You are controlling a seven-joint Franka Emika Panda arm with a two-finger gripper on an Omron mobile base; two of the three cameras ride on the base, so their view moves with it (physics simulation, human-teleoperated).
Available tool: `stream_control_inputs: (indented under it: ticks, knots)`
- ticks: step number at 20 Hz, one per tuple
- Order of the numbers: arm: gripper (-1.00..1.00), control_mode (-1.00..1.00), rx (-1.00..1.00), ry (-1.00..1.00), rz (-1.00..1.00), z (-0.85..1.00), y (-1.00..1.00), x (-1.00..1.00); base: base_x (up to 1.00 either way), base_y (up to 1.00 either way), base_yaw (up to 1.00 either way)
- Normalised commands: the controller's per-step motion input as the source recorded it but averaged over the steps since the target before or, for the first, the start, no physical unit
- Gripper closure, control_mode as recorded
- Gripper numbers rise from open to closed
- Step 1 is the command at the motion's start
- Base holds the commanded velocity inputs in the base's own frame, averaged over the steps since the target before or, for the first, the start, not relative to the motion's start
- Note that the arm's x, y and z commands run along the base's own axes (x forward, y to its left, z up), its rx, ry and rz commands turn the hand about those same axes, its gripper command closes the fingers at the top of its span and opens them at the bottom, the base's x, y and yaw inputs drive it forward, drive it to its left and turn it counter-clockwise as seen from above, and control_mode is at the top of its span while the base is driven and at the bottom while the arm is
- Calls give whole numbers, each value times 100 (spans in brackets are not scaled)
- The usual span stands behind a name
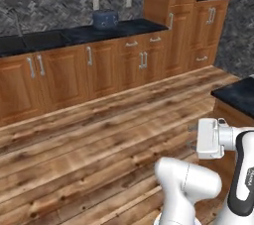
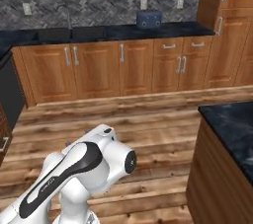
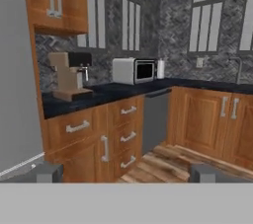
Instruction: Place the drinks on the dining counter in a tight cluster.
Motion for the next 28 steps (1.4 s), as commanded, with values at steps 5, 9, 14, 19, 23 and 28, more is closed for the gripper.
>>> stream_control_inputs:
  ticks: [5,9,14,19,23,28]
  knots:
    - [-100,100,0,0,0,0,0,0,77,40,-28]
    - [-100,100,0,0,0,0,0,0,75,39,-31]
    - [-100,100,0,0,0,0,0,0,71,38,-40]
    - [-100,100,0,0,0,0,0,0,67,38,-45]
    - [-100,100,0,0,0,0,0,0,63,37,-49]
    - [-100,100,0,0,0,0,0,0,63,37,-49]
